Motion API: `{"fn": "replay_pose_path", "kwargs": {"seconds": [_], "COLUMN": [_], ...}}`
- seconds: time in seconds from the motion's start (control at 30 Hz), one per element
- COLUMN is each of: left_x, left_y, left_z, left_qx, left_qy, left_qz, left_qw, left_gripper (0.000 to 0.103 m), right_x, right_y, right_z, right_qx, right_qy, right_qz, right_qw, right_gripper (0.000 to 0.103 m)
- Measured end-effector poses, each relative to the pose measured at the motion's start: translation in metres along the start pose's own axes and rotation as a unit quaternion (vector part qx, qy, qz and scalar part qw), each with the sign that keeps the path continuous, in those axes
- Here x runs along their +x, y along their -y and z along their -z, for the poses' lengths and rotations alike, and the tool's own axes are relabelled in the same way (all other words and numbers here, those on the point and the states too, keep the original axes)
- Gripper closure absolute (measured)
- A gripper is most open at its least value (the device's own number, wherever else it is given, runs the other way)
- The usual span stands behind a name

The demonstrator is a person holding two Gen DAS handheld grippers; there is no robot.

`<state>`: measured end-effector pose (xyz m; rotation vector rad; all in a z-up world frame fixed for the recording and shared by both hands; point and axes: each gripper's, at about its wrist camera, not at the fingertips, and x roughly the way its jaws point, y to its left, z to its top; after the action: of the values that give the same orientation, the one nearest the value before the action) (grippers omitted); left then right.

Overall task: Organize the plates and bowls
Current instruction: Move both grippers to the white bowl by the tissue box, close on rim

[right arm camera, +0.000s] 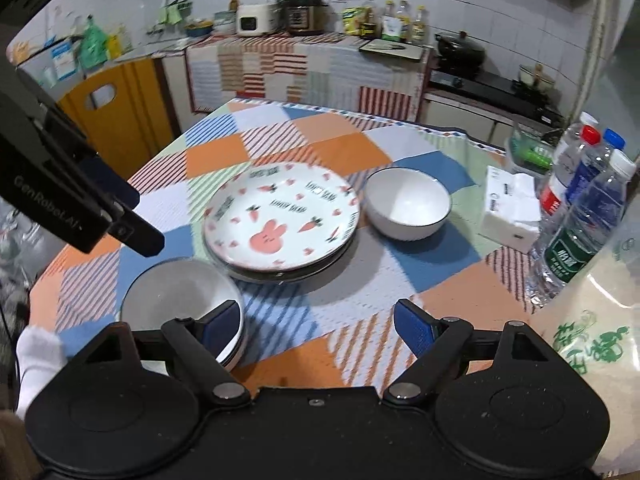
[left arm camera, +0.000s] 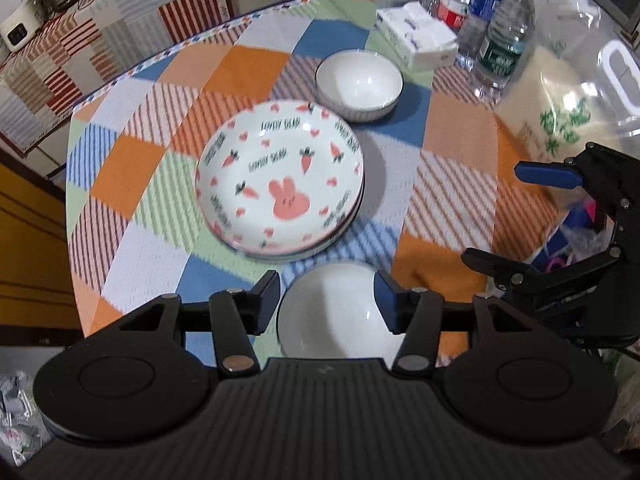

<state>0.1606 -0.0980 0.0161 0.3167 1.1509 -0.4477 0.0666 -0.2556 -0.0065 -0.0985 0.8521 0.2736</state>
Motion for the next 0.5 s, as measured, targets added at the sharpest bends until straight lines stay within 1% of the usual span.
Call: {"fn": "replay_pose_path", "kwargs": {"seconds": [0.1, 0.17, 0.23, 0.33, 0.43, 0.5], "left_x": [0.008, 0.015, 0.024, 0.039, 0.053, 0.062], "left_y": [0.0, 0.0, 0.0, -0.004, -0.012, -0.017], "left_z": [-0.017, -0.028, -0.038, -0.054, -0.069, -0.08], "left_qx": [-0.007, -0.015, -0.017, -0.016, -0.035, -0.051], "left_qy": [0.007, 0.012, 0.019, 0.019, 0.03, 0.047], "left_qz": [0.01, 0.005, -0.003, 0.0, 0.008, 0.012], "left_qw": [0.9999, 0.9998, 0.9997, 0.9997, 0.9989, 0.9976], "left_gripper": [0.046, 0.034, 0.033, 0.031, 0.029, 0.028], "right_x": [0.01, 0.016, 0.023, 0.037, 0.051, 0.063], "right_y": [0.015, 0.025, 0.035, 0.05, 0.06, 0.065], "right_z": [-0.008, -0.012, -0.018, -0.026, -0.031, -0.032], "right_qx": [0.014, 0.022, 0.028, 0.036, 0.038, 0.037], "right_qy": [0.002, 0.003, 0.004, 0.0, -0.005, -0.008], "right_qz": [0.006, 0.011, 0.021, 0.028, 0.036, 0.044], "right_qw": [1.0, 1.0, 0.999, 0.999, 0.999, 0.998], "right_gripper": [0.015, 0.015, 0.015, 0.015, 0.015, 0.015]}}
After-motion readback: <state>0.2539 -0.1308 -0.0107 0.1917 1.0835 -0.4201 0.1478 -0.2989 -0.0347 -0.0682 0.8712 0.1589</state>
